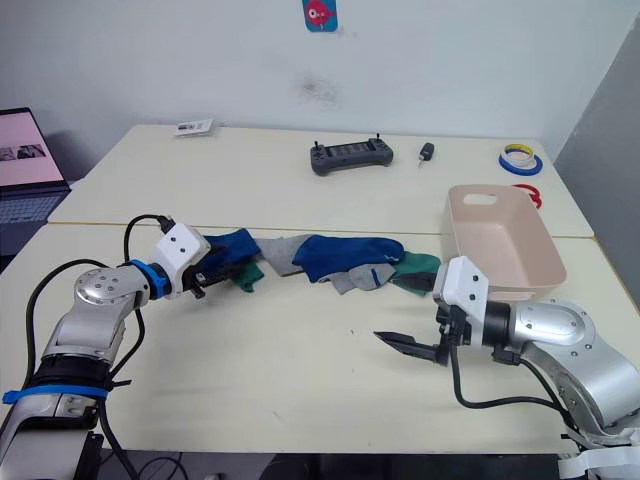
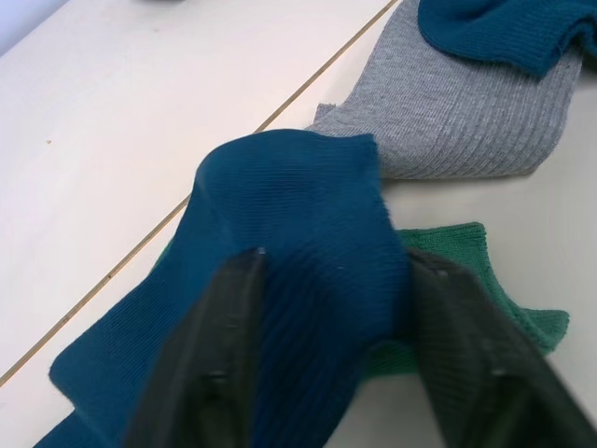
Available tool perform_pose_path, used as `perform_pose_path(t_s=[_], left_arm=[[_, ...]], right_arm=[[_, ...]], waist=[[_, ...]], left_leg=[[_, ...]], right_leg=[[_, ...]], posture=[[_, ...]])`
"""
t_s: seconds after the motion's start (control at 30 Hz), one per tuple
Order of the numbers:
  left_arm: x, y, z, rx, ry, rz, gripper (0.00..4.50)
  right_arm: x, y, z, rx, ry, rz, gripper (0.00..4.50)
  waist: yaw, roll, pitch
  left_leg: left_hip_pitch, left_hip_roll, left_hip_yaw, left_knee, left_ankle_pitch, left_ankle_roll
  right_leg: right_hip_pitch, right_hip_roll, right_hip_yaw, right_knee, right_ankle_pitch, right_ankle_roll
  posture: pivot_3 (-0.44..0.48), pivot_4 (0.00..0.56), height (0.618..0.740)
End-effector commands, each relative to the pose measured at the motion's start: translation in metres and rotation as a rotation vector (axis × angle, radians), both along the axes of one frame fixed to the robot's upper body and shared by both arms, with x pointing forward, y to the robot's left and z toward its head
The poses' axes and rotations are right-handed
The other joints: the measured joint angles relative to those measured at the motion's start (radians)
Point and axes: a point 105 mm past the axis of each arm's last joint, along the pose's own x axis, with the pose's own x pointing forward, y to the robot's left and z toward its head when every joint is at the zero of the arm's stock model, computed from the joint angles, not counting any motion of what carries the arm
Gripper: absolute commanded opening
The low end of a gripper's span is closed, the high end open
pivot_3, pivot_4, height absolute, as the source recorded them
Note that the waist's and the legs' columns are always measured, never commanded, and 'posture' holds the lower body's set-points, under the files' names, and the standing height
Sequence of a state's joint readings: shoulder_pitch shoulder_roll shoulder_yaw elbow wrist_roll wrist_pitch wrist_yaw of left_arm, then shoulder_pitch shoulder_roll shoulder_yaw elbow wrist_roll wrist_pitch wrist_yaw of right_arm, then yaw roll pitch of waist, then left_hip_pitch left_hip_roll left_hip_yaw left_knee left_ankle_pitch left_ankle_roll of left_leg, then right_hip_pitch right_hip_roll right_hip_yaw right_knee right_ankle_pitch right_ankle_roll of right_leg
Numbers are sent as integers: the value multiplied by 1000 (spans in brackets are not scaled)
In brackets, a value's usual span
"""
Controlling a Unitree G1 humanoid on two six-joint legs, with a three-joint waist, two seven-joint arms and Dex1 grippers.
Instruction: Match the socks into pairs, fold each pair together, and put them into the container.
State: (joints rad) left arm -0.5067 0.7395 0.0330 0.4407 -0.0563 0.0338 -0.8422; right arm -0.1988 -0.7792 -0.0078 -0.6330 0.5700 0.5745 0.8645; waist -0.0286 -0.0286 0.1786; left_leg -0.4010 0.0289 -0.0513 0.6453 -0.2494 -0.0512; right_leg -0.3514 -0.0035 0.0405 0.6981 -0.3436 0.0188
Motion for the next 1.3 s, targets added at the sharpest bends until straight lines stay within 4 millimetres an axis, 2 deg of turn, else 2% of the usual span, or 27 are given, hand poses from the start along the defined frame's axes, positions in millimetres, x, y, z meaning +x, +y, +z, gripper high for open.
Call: perform_pose_path(t_s=[0.03, 0.13, 0.33, 0.53, 0.67, 0.77, 0.83, 0.9, 0.97, 1.07, 1.17, 1.23, 1.3], left_arm=[[3, 1, 15, -18, -59, 0, 983], [2, 9, 25, -68, -86, 32, 22], [-4, 40, 59, -219, -170, 150, 22], [-22, 70, 94, -354, -217, 220, 22], [-33, 80, 110, -377, -235, 242, 22], [-45, 75, 113, -339, -187, 196, 22], [-54, 64, 110, -297, -129, 144, 22], [-64, 42, 101, -269, -48, 74, 22], [-75, 13, 85, -237, 40, -13, 22], [-81, -26, 60, -277, 115, -74, 22], [-92, -80, 23, -298, 225, -170, 22], [-94, -111, 8, -322, 260, -227, 22], [-96, -134, -2, -318, 281, -283, 22]], right_arm=[[-3, 3, 8, 6, -50, 13, 4500], [-3, 3, 8, 6, -51, 13, 4500], [-3, 2, 8, 6, -52, 11, 4500], [-2, 3, 8, 10, -51, 18, 4500], [-1, 4, 8, 13, -50, 27, 4500], [-1, 4, 8, 13, -49, 32, 4500], [-1, 3, 9, 13, -48, 32, 4500], [0, 2, 8, 10, -48, 31, 4500], [1, 2, 8, 8, -47, 29, 4500], [2, 1, 7, 1, -46, 25, 4500], [3, -4, 5, -22, -47, 12, 4500], [4, -9, 4, -40, -51, -3, 4500], [4, -11, 3, -66, -62, -11, 4500]], waist=[[0, 0, 0], [0, 0, 0], [-1, 0, 0], [-1, 0, 0], [-1, 0, 0], [-2, 0, 0], [-2, 0, 0], [-3, 0, 0], [0, 1, 0], [3, 1, 0], [3, 1, 0], [4, 0, 0], [3, 0, 0]], left_leg=[[0, 0, 0, 0, 0, 0], [0, 0, 0, 0, 0, 0], [0, 0, 0, 0, 0, 0], [0, 0, 0, 0, 0, 0], [0, 0, 0, 0, 0, 0], [0, 0, 0, 0, 0, 0], [0, 1, 0, 0, 0, 0], [0, 1, 0, 0, 0, 0], [0, 0, 0, 0, 0, 0], [0, 0, -1, 0, 0, 0], [1, 0, 0, 0, 0, 0], [0, 0, 0, 0, 0, 0], [0, 0, 0, 0, 0, 0]], right_leg=[[0, 0, 0, 0, 0, 0], [0, 0, 0, 0, 0, 0], [0, 0, 0, 0, 0, 0], [0, 0, 0, 0, 0, 0], [0, 0, 0, 0, 0, 0], [0, 0, 0, 0, 0, 0], [0, 0, 0, 0, 0, 0], [0, 0, 1, 0, 0, 0], [0, -1, 1, 0, 0, 0], [1, -1, 1, 0, 0, 0], [2, -1, 1, 0, 0, 0], [1, -1, 2, -1, 0, 0], [2, -1, 1, 0, 0, 0]], posture=[[0, 150, 740], [0, 150, 740], [0, 150, 740], [0, 150, 740], [0, 150, 740], [0, 150, 740], [0, 150, 740], [0, 150, 740], [0, 150, 740], [0, 150, 740], [0, 150, 740], [0, 150, 740], [0, 150, 740]])
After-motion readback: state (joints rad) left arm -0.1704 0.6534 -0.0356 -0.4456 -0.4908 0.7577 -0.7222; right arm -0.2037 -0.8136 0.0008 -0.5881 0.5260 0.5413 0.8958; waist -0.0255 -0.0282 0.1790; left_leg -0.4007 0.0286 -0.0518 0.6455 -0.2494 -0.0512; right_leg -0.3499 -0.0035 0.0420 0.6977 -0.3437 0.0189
